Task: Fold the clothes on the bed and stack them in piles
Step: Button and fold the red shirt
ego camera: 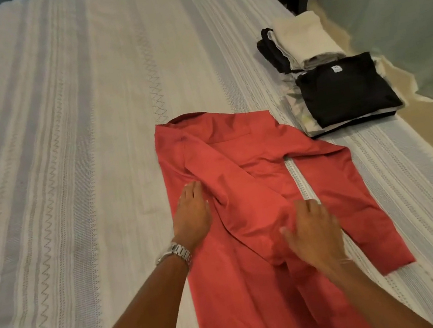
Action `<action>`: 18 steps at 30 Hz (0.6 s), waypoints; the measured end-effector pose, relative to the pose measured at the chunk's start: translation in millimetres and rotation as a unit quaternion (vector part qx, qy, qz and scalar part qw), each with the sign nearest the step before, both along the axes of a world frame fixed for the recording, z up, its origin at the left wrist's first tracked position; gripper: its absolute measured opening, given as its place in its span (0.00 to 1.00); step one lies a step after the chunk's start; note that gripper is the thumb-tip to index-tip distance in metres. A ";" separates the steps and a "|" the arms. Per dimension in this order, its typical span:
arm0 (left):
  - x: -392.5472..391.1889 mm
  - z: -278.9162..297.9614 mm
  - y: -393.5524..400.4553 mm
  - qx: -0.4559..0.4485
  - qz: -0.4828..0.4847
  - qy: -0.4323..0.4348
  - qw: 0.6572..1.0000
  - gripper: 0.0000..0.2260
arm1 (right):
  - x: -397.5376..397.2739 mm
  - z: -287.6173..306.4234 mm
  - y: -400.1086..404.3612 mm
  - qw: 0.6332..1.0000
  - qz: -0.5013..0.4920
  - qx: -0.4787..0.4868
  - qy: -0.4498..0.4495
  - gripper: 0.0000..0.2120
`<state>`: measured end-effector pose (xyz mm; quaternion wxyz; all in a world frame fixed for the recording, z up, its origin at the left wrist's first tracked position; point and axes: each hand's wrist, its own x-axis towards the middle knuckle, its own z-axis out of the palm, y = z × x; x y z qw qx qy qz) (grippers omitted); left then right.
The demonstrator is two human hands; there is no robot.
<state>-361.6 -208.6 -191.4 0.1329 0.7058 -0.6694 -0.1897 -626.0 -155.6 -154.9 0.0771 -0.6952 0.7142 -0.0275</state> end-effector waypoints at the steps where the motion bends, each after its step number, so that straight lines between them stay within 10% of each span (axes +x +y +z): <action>1: 3.0 -1.2 -10.6 0.003 -0.009 -0.008 1.000 0.25 | 10.1 -7.4 -13.0 0.998 0.002 0.025 -0.050 0.27; 18: 19.1 -30.5 -107.9 0.056 -0.032 -0.017 0.998 0.41 | -10.8 -53.2 -122.7 0.983 -0.075 -0.084 -0.144 0.22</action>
